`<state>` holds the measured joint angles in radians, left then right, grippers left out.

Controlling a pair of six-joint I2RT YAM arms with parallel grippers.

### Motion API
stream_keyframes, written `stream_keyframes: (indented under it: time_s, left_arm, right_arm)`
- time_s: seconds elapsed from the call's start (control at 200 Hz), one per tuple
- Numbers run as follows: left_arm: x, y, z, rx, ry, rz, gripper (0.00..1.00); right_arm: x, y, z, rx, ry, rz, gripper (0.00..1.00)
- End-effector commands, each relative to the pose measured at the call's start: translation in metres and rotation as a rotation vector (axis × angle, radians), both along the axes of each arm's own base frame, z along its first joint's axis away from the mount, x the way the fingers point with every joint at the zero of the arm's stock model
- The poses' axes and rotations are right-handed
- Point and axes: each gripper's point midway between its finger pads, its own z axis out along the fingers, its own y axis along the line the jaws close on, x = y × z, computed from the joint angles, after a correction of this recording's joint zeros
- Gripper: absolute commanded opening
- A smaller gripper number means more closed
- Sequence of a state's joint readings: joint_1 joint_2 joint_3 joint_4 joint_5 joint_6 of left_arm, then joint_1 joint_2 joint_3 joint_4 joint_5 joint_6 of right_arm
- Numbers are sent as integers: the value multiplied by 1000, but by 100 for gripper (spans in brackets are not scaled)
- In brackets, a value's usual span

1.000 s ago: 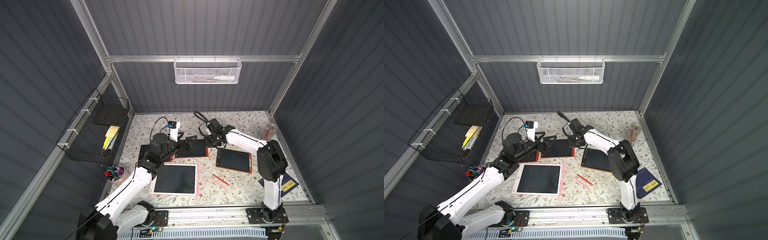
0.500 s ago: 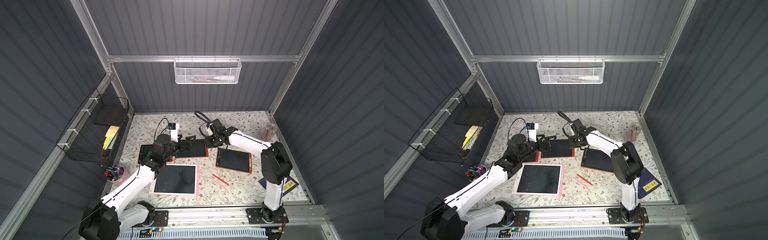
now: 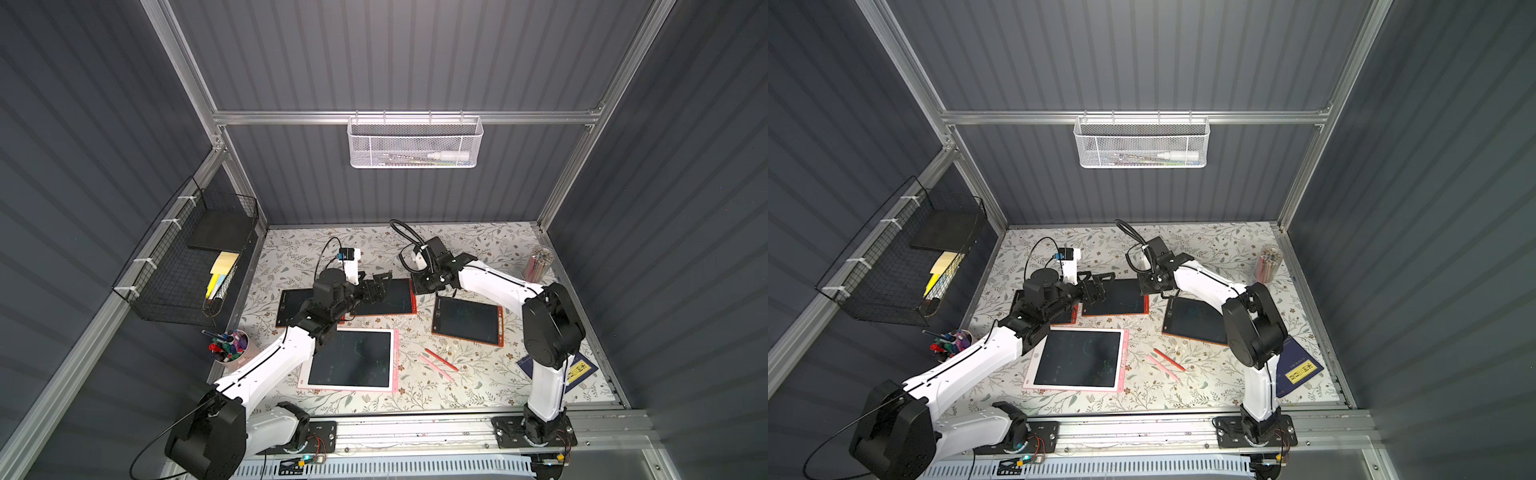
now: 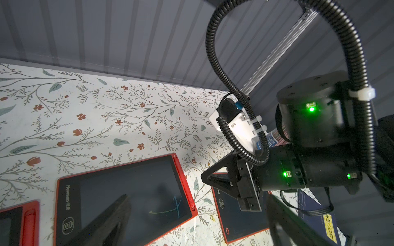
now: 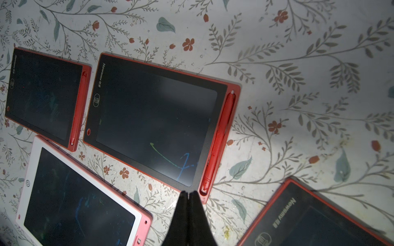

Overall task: Place the stylus back onto the writing tablet
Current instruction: Place the stylus on the writing tablet.

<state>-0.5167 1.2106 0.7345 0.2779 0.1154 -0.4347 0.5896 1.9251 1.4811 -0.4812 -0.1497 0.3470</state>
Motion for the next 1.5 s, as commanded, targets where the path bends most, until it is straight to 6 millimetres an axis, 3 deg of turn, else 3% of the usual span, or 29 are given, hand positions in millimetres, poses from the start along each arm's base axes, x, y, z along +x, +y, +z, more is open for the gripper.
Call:
stream_keyframes:
  time_s: [0.0,0.395,0.6,0.84,1.041,1.496]
  left_arm:
    - [1,-4,-1,-7,-11,-13,99]
    - [-7,1,2,-54,-39,-4,99]
    - [-8,11,-17,-52,12,55,99]
    - [-2,9,-47,-47,70,69,99]
    - [-3,9,-69,-34,103,71,99]
    - [0,10,-97,38,140,75,99]
  right_arm:
    - [3,-2,-6,15,17,30,5]
    - [12,3,-12,5,57,31,0]
    - [18,-5,-28,-44,69,-23,0]
    - [23,-6,-47,-78,96,-42,0]
    - [33,-7,-48,-96,80,-51,0]
    - [39,-7,-51,-114,76,-46,0]
